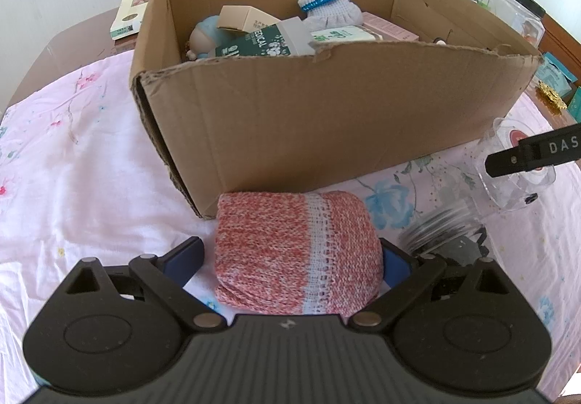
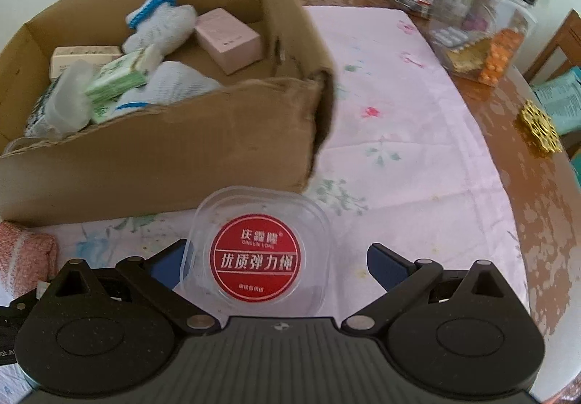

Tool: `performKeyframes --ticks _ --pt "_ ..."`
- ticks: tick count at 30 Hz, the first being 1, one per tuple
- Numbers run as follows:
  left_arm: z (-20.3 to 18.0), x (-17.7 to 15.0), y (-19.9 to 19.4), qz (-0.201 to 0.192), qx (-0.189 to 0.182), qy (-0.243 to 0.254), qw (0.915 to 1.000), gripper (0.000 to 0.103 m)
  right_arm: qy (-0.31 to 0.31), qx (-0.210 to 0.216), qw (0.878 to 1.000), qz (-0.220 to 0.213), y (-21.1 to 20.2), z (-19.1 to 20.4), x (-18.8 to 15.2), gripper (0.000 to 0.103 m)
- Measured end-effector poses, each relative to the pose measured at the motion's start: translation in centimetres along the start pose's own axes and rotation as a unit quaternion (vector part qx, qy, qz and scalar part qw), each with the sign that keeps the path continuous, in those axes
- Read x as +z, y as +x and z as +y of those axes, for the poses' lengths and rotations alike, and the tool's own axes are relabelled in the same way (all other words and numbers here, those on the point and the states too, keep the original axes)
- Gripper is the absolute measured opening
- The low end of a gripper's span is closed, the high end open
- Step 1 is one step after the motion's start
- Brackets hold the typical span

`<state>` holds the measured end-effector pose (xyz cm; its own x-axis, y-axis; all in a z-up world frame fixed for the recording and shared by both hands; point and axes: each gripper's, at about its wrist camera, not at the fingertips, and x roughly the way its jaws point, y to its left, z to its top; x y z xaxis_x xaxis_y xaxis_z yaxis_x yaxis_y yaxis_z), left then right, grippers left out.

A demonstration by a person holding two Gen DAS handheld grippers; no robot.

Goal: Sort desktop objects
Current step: 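Grasp the pink knit sock roll with the left tool while the right grasps the red-labelled tub, then carry the pink sock roll and red-labelled tub into the box and release both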

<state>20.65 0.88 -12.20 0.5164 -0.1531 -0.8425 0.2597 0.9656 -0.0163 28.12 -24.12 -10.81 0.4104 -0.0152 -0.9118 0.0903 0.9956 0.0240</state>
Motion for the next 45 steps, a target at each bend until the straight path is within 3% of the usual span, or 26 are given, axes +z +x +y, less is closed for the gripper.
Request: performKeyframes --ticks 14,22,34,45 --pt "-0.1 0.2 0.0 0.005 0.006 -0.006 0.9999 0.097 -0.014 -0.013 1.000 0.005 0.9 1.3 -0.1 0.102" --pt "-0.4 0.1 -0.6 0.000 -0.002 0.000 1.0000 0.083 -0.029 -0.018 0.999 0.000 0.2 1.5 -0.2 0.080" --pt "0.1 0.3 -2.3 0.000 -0.020 -0.008 0.9998 0.074 -0.062 -0.003 0.998 -0.011 -1.8 1.4 -0.8 0.080" --pt "0.1 0.0 -5.5 -0.002 -0.032 0.000 0.9995 0.073 -0.104 0.013 0.994 -0.025 -5.6 0.8 -0.9 0.080"
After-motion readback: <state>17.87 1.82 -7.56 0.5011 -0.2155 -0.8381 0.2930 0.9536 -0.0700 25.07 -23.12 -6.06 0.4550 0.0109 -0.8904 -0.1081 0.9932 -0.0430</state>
